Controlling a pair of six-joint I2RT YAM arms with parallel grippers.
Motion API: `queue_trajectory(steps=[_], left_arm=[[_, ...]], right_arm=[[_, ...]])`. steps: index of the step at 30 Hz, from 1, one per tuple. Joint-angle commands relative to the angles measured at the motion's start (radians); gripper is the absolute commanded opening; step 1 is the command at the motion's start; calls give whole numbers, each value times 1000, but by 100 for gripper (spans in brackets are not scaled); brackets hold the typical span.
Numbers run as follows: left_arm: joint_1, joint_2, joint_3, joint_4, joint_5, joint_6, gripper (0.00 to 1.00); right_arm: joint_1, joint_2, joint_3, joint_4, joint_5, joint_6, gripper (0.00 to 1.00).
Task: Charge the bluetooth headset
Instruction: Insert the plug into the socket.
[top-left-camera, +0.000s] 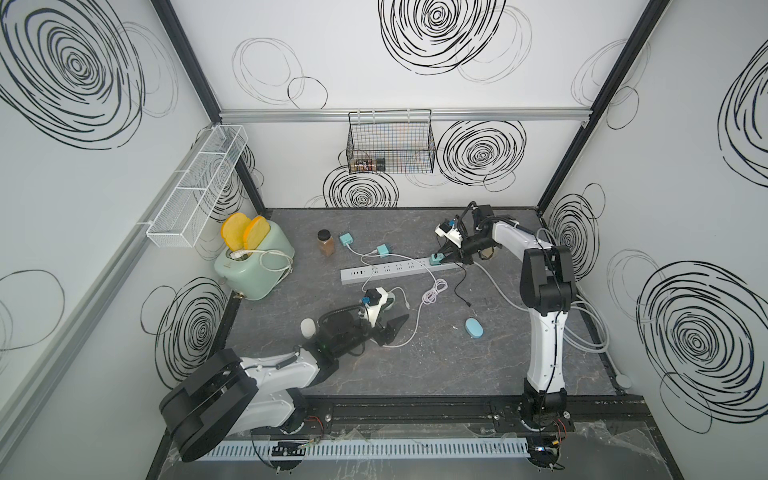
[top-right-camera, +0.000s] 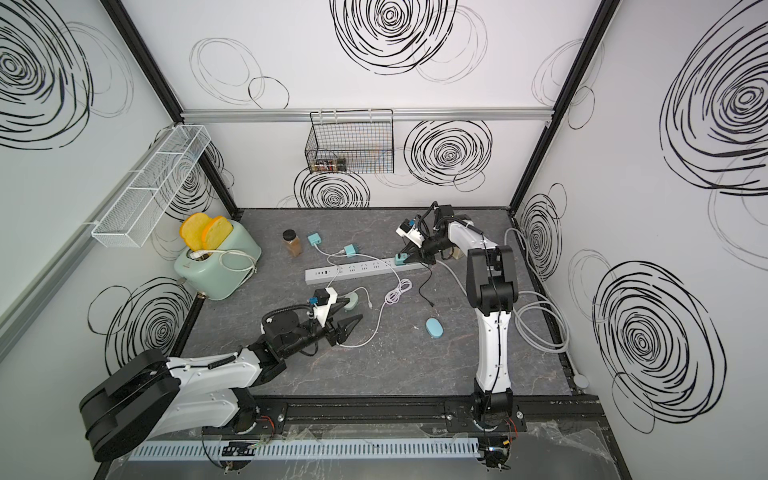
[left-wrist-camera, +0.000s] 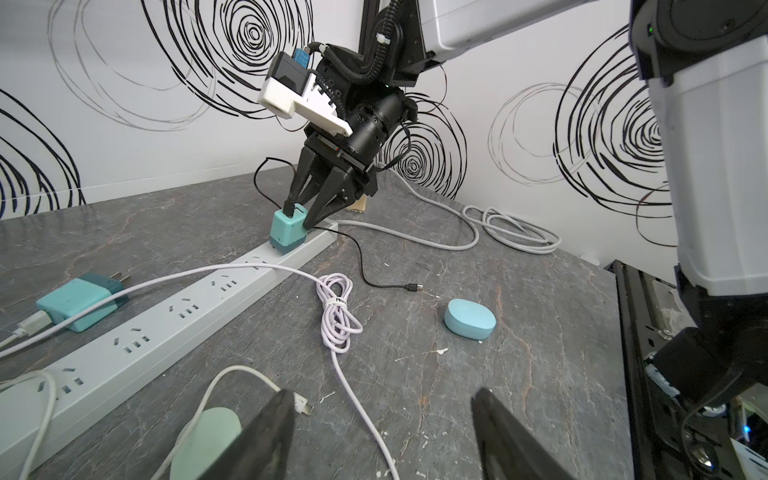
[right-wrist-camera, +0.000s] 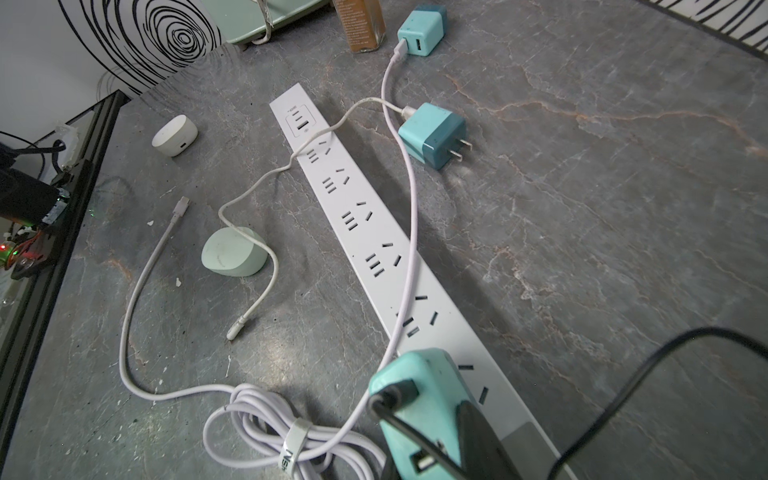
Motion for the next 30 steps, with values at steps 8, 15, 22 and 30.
queue_trajectory(steps=[8, 15, 22, 30], left_arm=[[12, 11, 18, 43, -9, 8, 71], [17, 13, 19, 41, -7, 10, 70], [20, 5, 19, 31, -7, 12, 70], [22, -1, 19, 25, -10, 13, 70]], right_arm=[[7, 150, 67, -72, 134, 44, 2], [25, 157, 61, -40, 224, 88, 2], [79, 158, 30, 3, 395, 150, 0], [53, 166, -6, 14, 447, 176, 0]])
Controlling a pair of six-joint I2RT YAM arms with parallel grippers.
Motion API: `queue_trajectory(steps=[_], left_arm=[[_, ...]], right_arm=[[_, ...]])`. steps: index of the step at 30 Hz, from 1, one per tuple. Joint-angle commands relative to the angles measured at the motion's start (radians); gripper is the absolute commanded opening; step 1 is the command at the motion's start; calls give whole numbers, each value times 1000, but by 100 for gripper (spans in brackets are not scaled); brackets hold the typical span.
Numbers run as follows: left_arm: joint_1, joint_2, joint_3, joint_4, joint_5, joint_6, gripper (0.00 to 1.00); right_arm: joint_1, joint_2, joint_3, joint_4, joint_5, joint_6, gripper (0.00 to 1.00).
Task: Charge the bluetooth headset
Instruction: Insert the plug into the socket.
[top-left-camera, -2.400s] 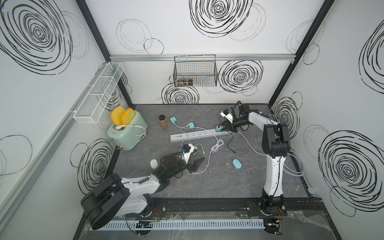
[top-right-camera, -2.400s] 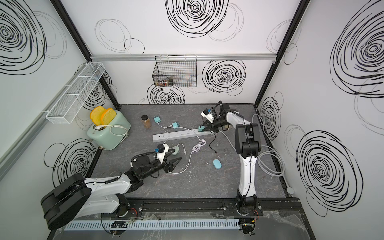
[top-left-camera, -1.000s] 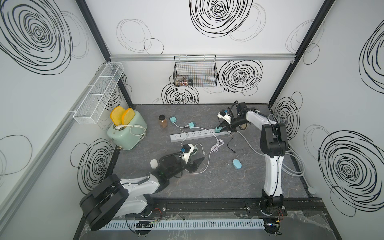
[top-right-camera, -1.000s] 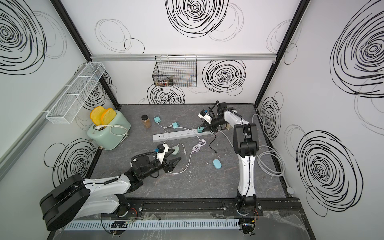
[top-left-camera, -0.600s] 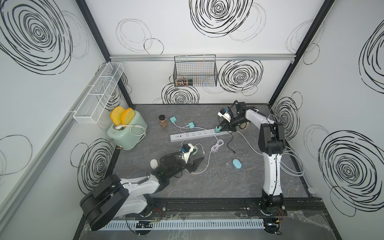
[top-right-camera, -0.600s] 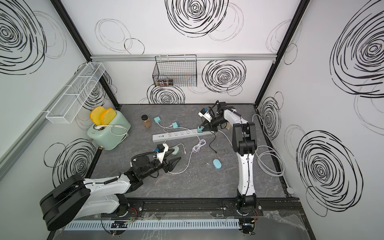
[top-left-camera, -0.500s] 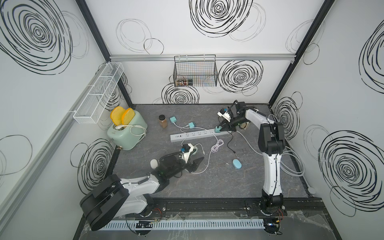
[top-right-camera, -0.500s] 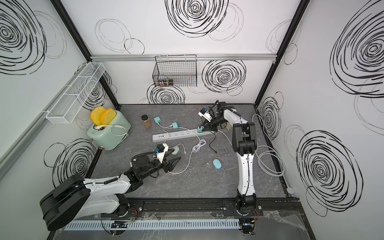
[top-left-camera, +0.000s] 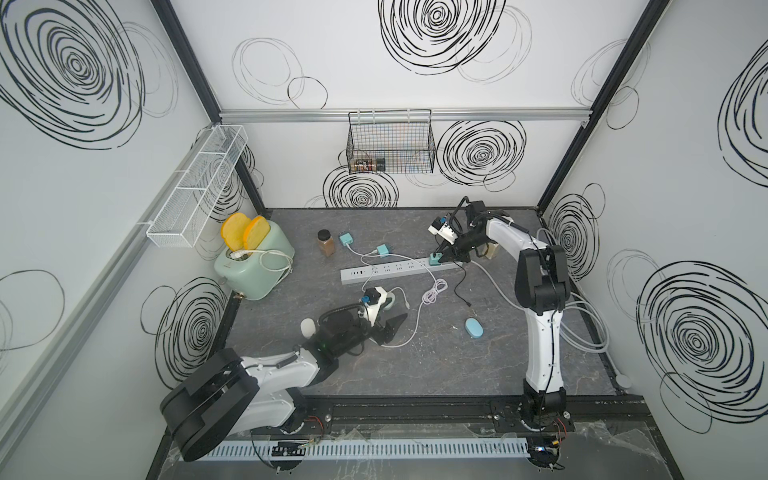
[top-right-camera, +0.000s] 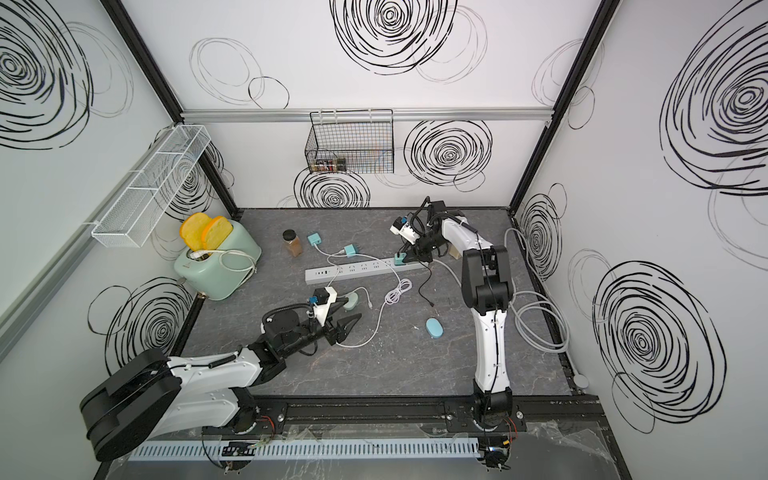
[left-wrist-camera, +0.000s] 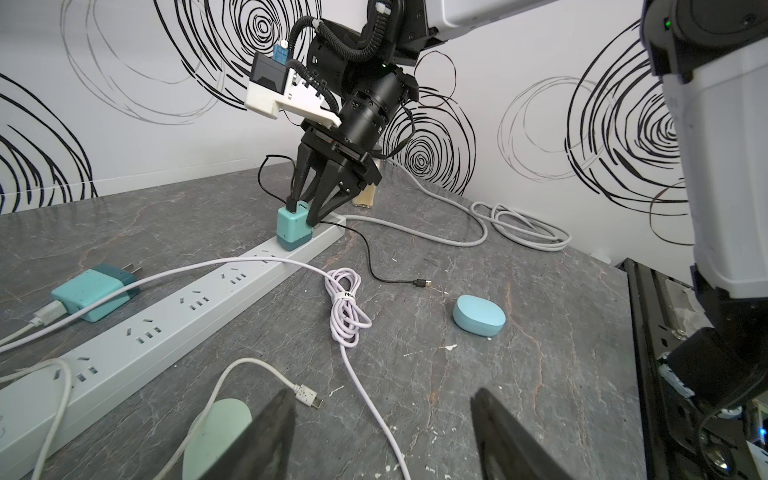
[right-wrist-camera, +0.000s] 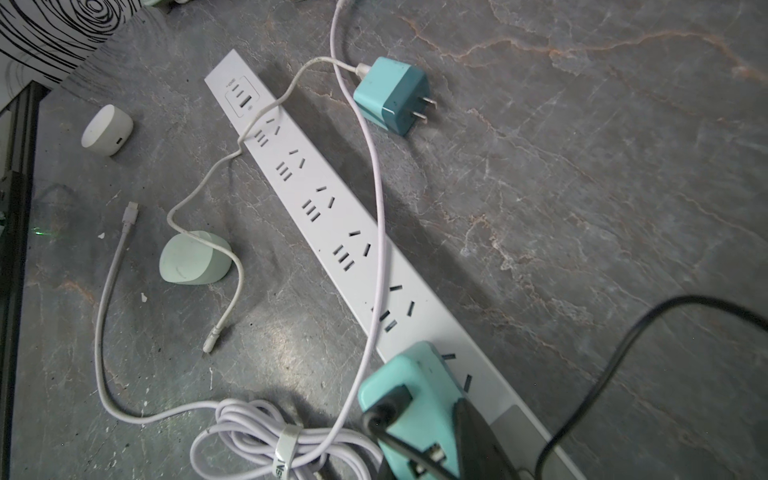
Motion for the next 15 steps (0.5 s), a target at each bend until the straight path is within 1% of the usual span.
queue_trajectory(steps=[1, 3, 6, 12, 13, 14, 15], left_arm=[[9, -6, 20, 31, -7, 9, 70], [9, -6, 21, 29, -9, 9, 70], [9, -5, 21, 27, -10, 9, 70], [12, 3, 23, 27, -19, 13, 70], [12, 2, 22, 27, -22, 12, 70], [12, 1, 22, 27, -24, 12, 70], [13, 0, 21, 27, -26, 11, 70]], right_arm=[[2, 134, -81, 65, 249, 20, 0], [-12, 135, -84, 70, 244, 31, 0], [-12, 147, -82, 75, 279, 42, 0], [8, 109, -105, 114, 241, 49, 0], [6, 101, -104, 120, 230, 56, 4], [6, 93, -103, 130, 219, 70, 10], [7, 83, -101, 141, 212, 88, 19]])
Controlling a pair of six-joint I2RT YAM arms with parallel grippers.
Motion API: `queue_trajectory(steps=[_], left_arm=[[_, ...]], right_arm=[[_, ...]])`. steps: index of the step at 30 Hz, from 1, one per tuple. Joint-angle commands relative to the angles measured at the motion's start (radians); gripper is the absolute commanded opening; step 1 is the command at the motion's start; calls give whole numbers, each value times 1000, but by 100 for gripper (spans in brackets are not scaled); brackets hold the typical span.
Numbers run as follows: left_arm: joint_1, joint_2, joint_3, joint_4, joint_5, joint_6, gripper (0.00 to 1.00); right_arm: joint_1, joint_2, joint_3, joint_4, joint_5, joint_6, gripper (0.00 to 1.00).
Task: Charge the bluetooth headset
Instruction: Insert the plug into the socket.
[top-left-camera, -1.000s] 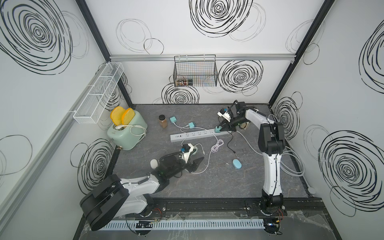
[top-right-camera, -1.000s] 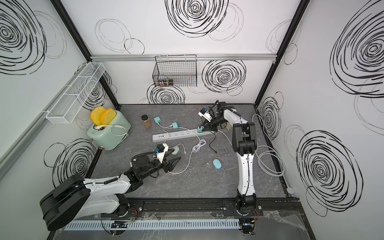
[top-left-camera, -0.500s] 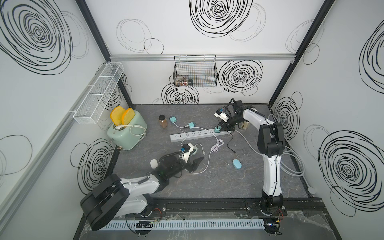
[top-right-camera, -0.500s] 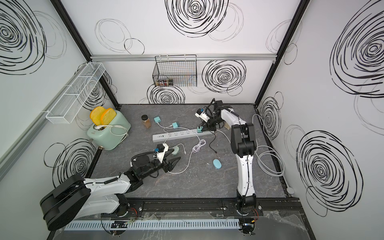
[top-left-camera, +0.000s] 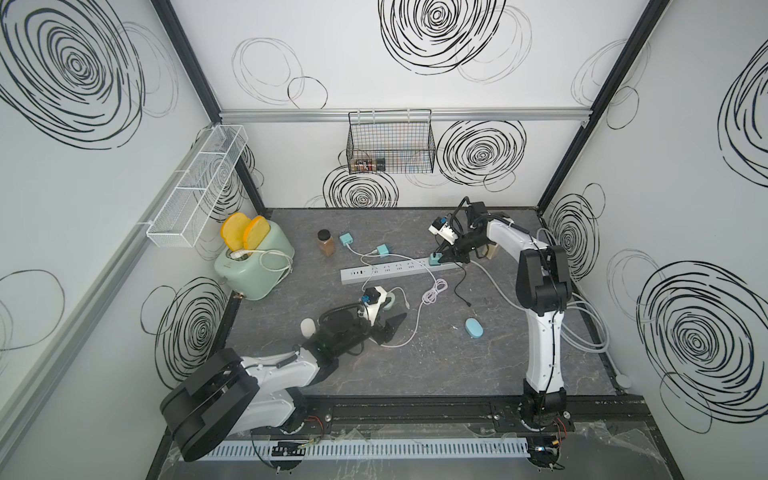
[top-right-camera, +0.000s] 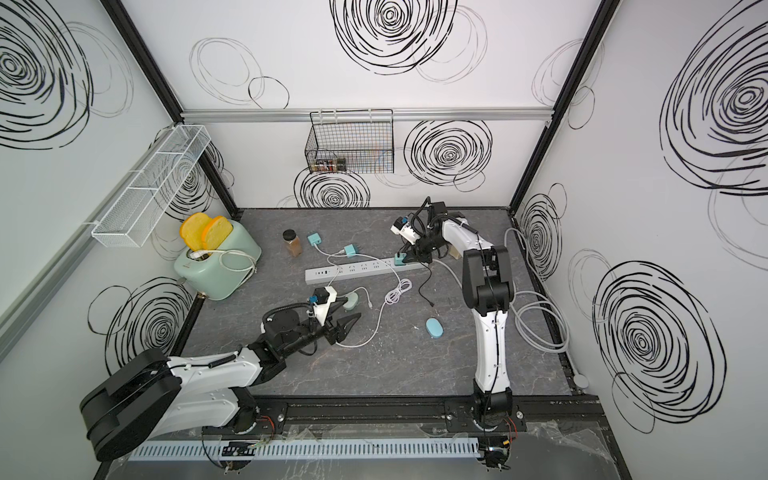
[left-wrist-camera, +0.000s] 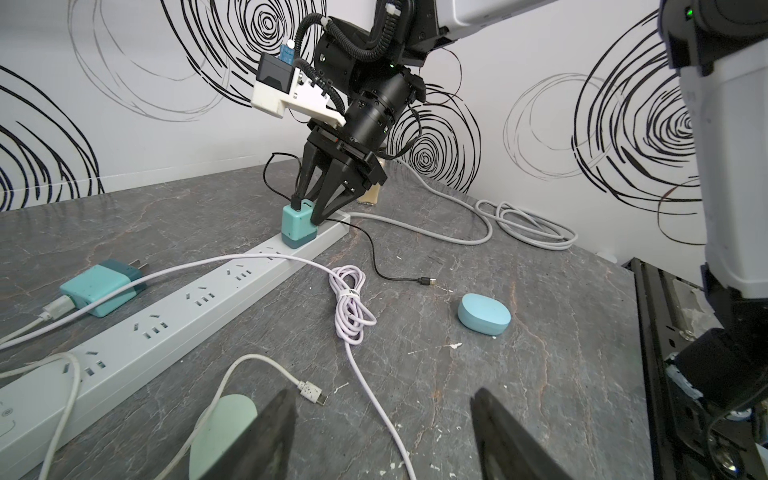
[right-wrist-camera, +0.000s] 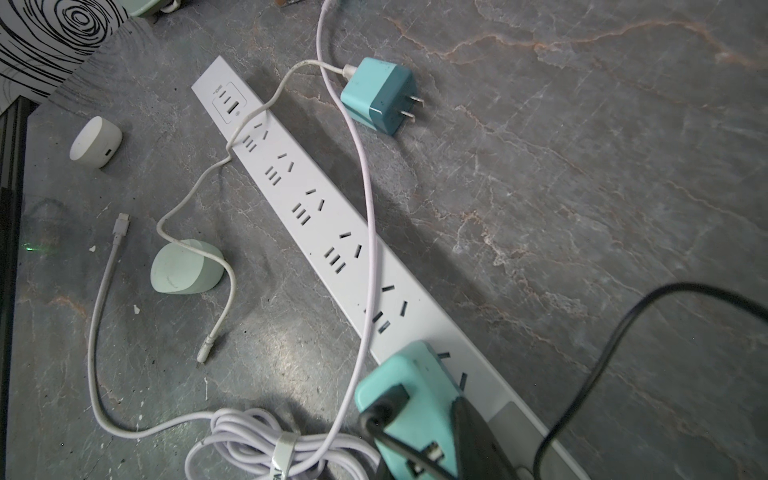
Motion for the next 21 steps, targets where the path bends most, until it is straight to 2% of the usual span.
queue_trajectory(steps=[1, 3, 5, 8, 13, 17, 21], left_arm=[[9, 0, 19, 35, -17, 8, 70], [9, -6, 19, 32, -16, 7, 70], [9, -9, 18, 32, -17, 7, 70], [8, -12, 16, 25, -18, 11, 70], [2, -18, 19, 9, -29, 26, 70], [-9, -23, 24, -6, -48, 38, 70], [-19, -32, 45, -69, -109, 25, 71]], right_arm=[[8, 91, -64, 107, 208, 51, 29], [9, 64, -64, 145, 178, 107, 41], [6, 23, -75, 186, 143, 154, 49], [3, -63, -114, 231, 71, 194, 52], [3, -261, -289, 340, 4, 289, 59], [3, -446, -499, 486, 42, 480, 59], [0, -655, -762, 708, 108, 818, 59]])
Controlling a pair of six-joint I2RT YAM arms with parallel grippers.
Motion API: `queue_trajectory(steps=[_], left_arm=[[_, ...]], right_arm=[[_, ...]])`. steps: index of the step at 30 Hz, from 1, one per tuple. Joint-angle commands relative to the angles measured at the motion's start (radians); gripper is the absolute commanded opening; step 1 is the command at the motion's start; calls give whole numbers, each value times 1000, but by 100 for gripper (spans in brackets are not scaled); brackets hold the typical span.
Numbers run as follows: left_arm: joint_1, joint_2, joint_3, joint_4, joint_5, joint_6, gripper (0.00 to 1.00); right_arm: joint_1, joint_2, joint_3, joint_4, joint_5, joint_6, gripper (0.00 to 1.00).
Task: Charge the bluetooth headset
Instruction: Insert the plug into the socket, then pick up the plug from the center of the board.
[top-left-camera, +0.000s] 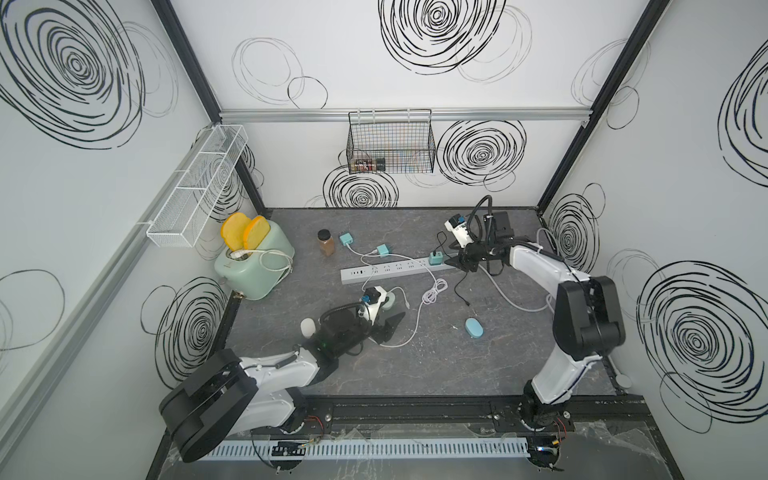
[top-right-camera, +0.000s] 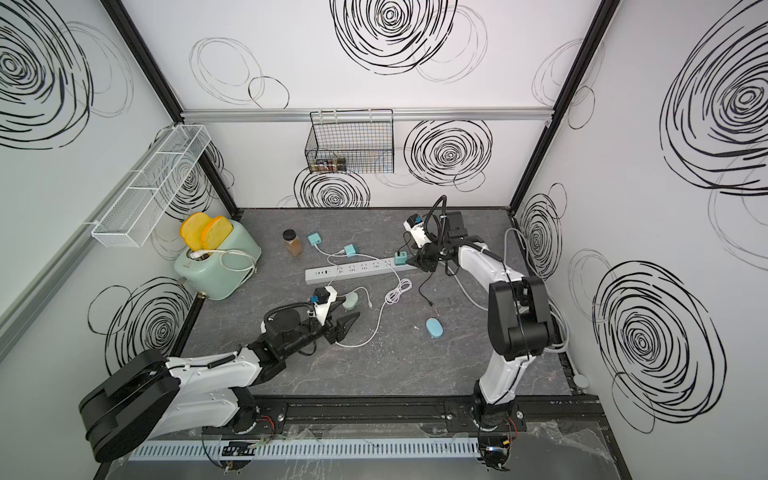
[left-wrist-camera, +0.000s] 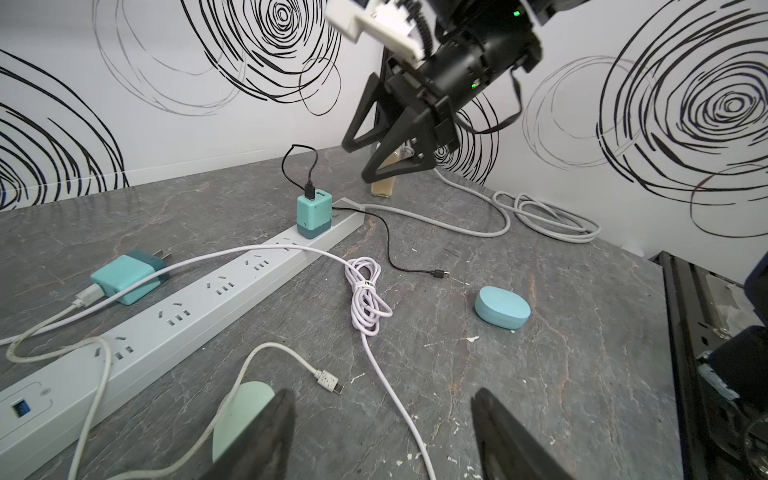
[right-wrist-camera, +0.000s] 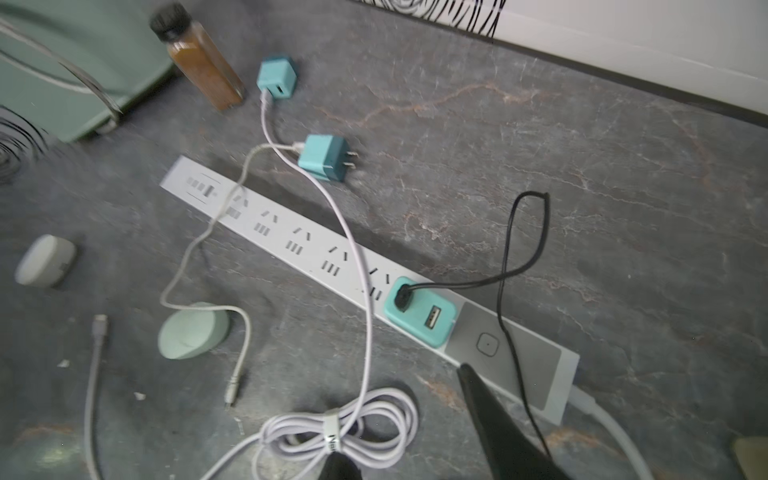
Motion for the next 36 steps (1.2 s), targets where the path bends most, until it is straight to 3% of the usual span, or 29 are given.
queue_trajectory(steps=[1, 5, 8, 11, 14, 20, 24, 29, 31, 33, 36], left_arm=[[-11, -24, 48, -40, -74, -6, 71], [-9, -26, 105, -182, -162, -56, 71], [1, -34, 139, -274, -216, -88, 71], [22, -65, 140, -346, -226, -143, 71], [42, -102, 138, -396, -228, -218, 71], [22, -131, 157, -449, -216, -170, 69], [0, -115, 170, -484, -214, -134, 66], [6, -115, 197, -561, -271, -191, 67], [71, -114, 242, -586, -286, -237, 68], [158, -91, 297, -585, -232, -262, 70], [253, 16, 453, -654, -194, -242, 74]], right_arm=[[-2, -144, -197, 246, 53, 370, 59], [57, -339, -423, 436, 156, 670, 60], [147, -451, -529, 479, 240, 783, 60], [229, -526, -550, 417, 363, 848, 59], [242, -576, -541, 332, 393, 961, 56], [231, -642, -557, 257, 461, 1103, 48], [194, -638, -526, 172, 372, 1119, 43], [191, -638, -540, 161, 291, 1125, 44], [190, -639, -557, 176, 277, 1136, 45], [190, -636, -569, 198, 262, 1146, 45], [190, -609, -574, 228, 243, 1151, 47]])
